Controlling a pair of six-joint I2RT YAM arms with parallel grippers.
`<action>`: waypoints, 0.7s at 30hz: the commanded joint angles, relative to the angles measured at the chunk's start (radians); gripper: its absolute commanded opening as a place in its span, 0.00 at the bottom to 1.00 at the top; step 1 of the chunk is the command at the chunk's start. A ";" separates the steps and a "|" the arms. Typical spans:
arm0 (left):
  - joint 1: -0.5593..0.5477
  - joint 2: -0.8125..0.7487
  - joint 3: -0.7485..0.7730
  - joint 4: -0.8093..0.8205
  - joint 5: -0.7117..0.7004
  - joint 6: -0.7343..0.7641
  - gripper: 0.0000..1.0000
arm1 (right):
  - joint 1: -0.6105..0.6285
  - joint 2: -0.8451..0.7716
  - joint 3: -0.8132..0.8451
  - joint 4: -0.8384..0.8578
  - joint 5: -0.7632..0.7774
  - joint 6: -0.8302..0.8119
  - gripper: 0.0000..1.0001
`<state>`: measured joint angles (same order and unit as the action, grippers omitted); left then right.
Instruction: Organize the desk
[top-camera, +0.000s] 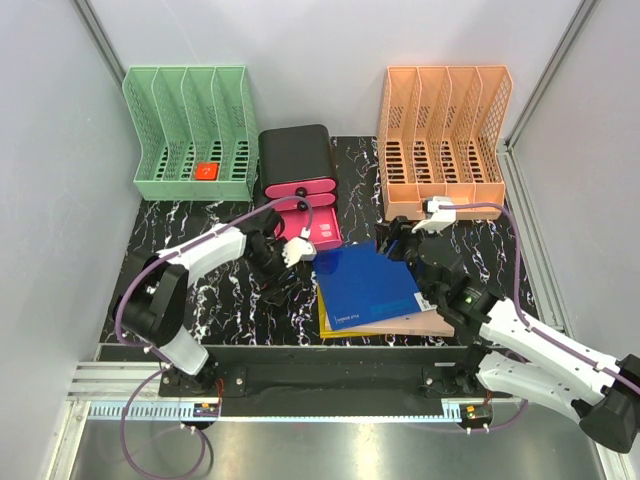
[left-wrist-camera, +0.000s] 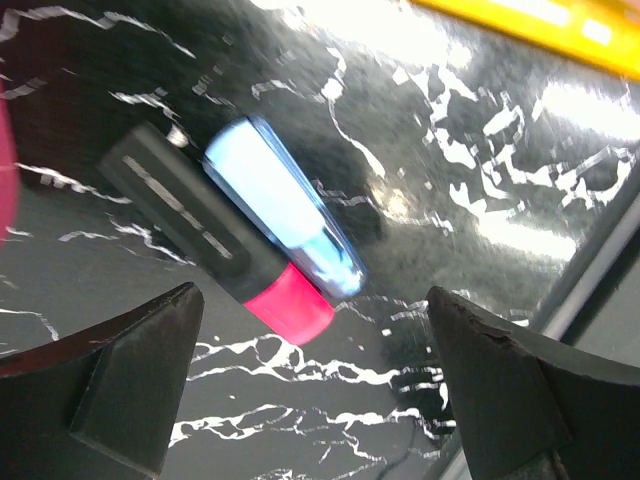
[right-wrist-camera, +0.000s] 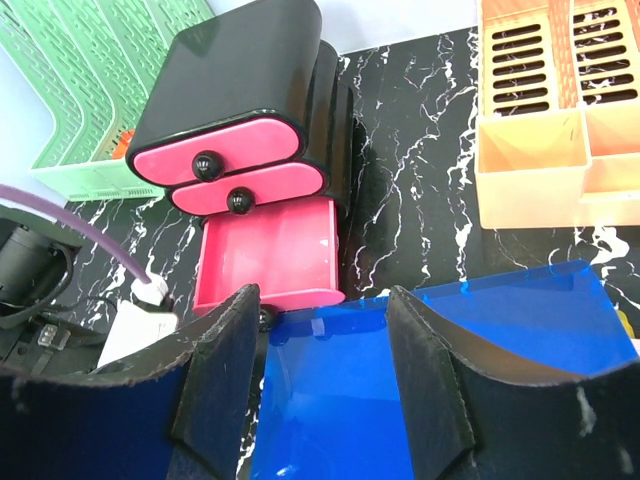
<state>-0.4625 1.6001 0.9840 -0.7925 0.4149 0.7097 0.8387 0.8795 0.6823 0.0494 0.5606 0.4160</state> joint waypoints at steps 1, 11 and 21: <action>-0.019 -0.006 0.032 0.107 -0.045 -0.131 0.99 | -0.003 -0.031 -0.012 -0.011 0.035 -0.002 0.62; -0.068 0.014 -0.016 0.196 -0.131 -0.320 0.99 | -0.003 -0.037 -0.024 -0.008 0.041 -0.003 0.62; -0.110 0.034 -0.081 0.257 -0.243 -0.408 0.99 | -0.003 -0.056 -0.029 -0.022 0.039 0.003 0.61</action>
<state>-0.5659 1.6135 0.9234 -0.5819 0.2298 0.3439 0.8387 0.8463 0.6571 0.0242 0.5678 0.4156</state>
